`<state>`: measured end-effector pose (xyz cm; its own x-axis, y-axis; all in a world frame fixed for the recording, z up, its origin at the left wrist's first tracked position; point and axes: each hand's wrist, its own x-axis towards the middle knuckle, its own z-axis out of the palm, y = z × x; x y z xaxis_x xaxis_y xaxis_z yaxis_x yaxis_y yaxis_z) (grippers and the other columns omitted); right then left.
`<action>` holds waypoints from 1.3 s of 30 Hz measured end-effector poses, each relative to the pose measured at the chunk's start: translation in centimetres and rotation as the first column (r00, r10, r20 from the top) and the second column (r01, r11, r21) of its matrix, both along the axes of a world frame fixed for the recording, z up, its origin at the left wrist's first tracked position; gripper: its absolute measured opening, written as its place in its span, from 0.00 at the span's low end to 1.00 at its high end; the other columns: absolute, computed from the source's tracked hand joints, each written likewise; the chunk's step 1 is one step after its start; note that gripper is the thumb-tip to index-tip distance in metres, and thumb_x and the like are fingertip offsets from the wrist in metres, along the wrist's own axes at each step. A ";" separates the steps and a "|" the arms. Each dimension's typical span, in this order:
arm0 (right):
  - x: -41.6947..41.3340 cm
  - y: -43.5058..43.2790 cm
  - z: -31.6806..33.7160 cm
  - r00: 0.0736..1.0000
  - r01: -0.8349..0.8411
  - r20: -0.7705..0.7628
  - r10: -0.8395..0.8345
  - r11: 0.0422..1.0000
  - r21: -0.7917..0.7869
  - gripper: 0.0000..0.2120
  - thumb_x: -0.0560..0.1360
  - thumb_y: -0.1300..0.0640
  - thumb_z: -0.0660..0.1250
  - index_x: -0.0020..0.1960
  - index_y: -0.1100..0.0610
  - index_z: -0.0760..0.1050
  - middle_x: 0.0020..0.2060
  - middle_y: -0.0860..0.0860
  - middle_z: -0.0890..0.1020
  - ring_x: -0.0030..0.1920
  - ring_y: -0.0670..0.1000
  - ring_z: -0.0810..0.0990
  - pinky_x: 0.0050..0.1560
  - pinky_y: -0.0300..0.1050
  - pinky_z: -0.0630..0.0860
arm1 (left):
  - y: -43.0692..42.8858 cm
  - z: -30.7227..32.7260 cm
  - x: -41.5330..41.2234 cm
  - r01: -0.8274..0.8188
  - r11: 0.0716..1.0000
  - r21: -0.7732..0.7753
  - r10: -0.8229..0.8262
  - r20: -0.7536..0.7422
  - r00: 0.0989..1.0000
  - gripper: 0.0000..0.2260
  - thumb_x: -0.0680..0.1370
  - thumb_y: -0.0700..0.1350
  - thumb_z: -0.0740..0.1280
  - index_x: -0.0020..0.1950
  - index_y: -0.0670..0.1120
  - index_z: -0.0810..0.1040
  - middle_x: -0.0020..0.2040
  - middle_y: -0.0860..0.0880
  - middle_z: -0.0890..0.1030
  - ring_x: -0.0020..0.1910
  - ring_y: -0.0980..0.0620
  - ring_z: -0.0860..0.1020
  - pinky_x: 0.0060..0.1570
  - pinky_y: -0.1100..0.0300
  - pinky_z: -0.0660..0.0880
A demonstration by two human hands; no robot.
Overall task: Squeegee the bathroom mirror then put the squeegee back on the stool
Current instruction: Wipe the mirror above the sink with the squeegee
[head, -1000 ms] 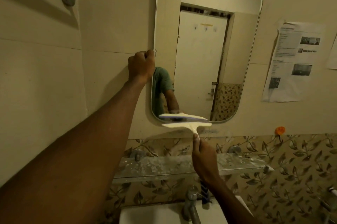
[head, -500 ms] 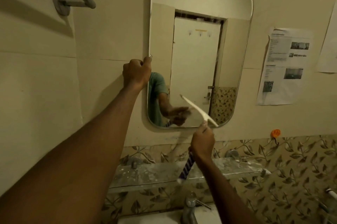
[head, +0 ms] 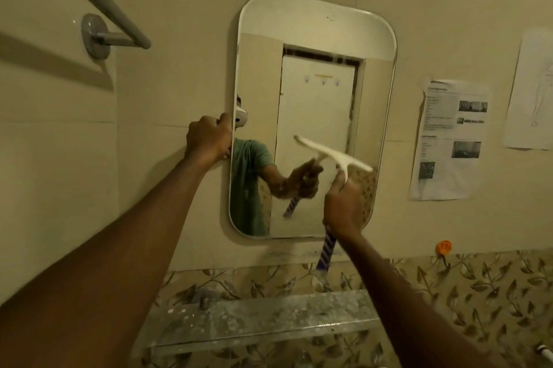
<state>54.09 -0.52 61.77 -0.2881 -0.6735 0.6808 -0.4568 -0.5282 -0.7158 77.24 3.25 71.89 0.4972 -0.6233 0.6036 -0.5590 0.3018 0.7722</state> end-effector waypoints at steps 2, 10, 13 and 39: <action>-0.5 0.4 -1.7 0.999 -0.001 -0.048 0.002 1.000 0.025 0.21 0.84 0.51 0.48 0.42 0.58 0.74 0.31 0.52 0.76 0.31 0.49 0.76 0.29 0.41 0.72 | 0.1 1.4 0.0 -0.030 0.999 -0.032 0.030 0.012 0.999 0.23 0.76 0.56 0.55 0.40 0.41 0.81 0.37 0.41 0.84 0.36 0.42 0.83 0.44 0.47 0.83; -3.1 -0.8 2.9 0.924 -0.051 -0.382 -0.008 0.989 -0.142 0.20 0.82 0.45 0.50 0.36 0.49 0.69 0.28 0.47 0.74 0.27 0.45 0.72 0.28 0.41 0.67 | -0.9 7.9 -2.1 -0.093 0.958 -0.272 0.099 0.008 0.995 0.17 0.79 0.51 0.58 0.40 0.41 0.76 0.39 0.43 0.78 0.40 0.45 0.76 0.38 0.57 0.70; -3.2 -1.7 5.0 0.919 -0.061 -0.394 -0.003 0.987 -0.150 0.21 0.83 0.45 0.49 0.40 0.53 0.73 0.28 0.46 0.75 0.27 0.43 0.73 0.28 0.36 0.66 | -1.8 8.1 -1.9 -0.155 0.945 -0.288 0.163 0.005 0.987 0.19 0.79 0.52 0.57 0.36 0.41 0.76 0.36 0.42 0.78 0.40 0.44 0.76 0.42 0.53 0.71; -2.5 -1.6 27.0 0.943 -0.067 -0.331 -0.024 0.963 -0.262 0.26 0.83 0.46 0.48 0.36 0.59 0.71 0.27 0.53 0.74 0.22 0.50 0.73 0.24 0.41 0.73 | -0.8 14.6 -1.3 0.049 0.967 -0.248 -0.077 -0.102 0.992 0.21 0.74 0.56 0.58 0.39 0.39 0.78 0.42 0.42 0.82 0.45 0.40 0.81 0.51 0.50 0.79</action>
<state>51.55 -2.07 88.78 -0.0052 -0.4581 0.8889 -0.6278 -0.6904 -0.3595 75.97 2.41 86.48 0.5334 -0.4952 0.6857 -0.4490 0.5213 0.7257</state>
